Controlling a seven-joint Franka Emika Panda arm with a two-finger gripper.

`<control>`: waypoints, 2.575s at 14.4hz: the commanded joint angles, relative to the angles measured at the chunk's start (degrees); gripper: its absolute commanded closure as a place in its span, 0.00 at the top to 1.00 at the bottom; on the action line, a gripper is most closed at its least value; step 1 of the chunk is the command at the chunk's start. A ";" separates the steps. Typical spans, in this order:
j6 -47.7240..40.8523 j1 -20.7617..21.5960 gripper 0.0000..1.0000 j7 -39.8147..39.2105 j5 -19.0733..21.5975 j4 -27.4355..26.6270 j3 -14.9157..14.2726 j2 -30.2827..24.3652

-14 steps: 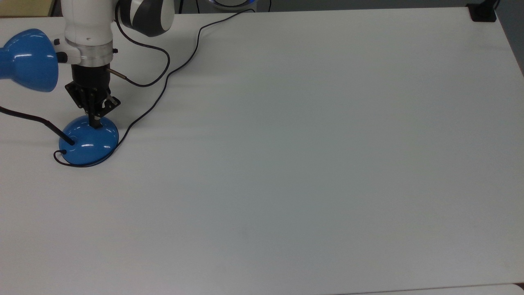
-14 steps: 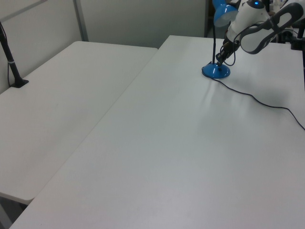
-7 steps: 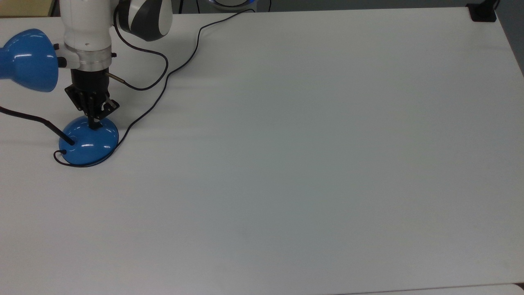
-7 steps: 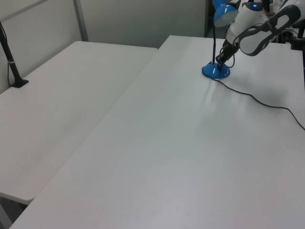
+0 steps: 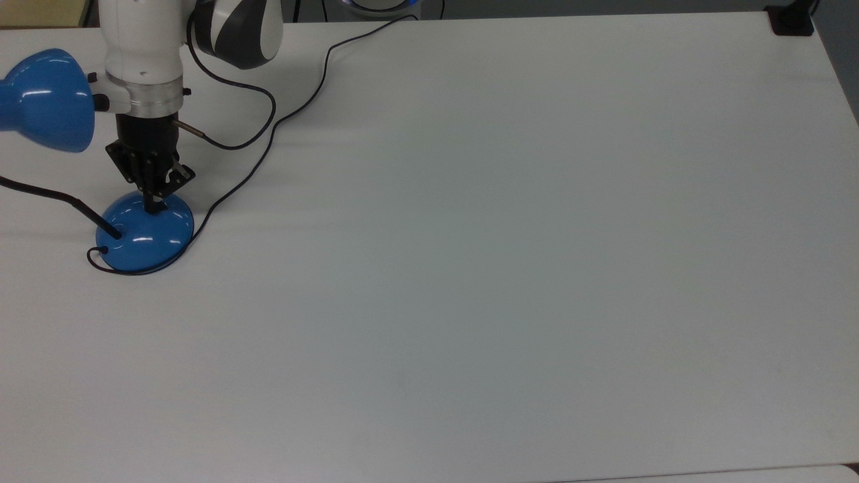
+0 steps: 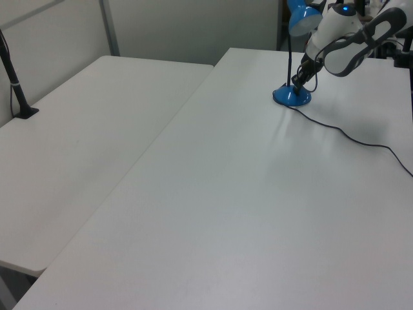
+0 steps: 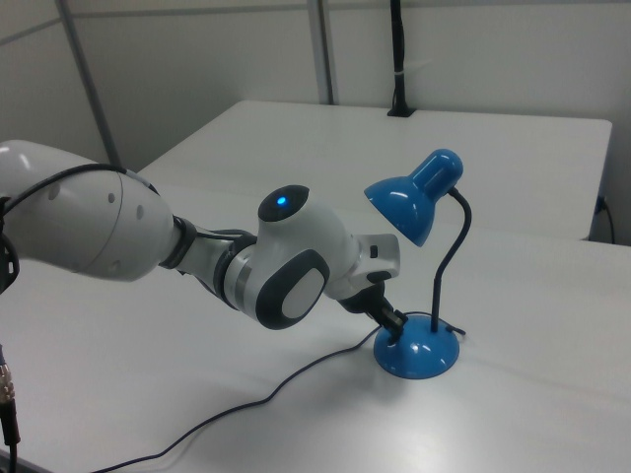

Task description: Turn on the lamp

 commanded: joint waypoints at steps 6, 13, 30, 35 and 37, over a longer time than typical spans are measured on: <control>1.63 0.07 0.00 0.70 -0.86 -0.43 -1.17 -0.38; -20.14 4.02 0.00 -0.70 -0.95 -0.35 0.85 -9.27; -64.67 16.16 1.00 -5.01 8.15 19.43 4.82 -19.38; -59.90 17.74 1.00 -6.07 14.69 19.69 -0.81 -19.73; -60.42 18.00 1.00 -6.24 14.26 19.69 -0.82 -19.73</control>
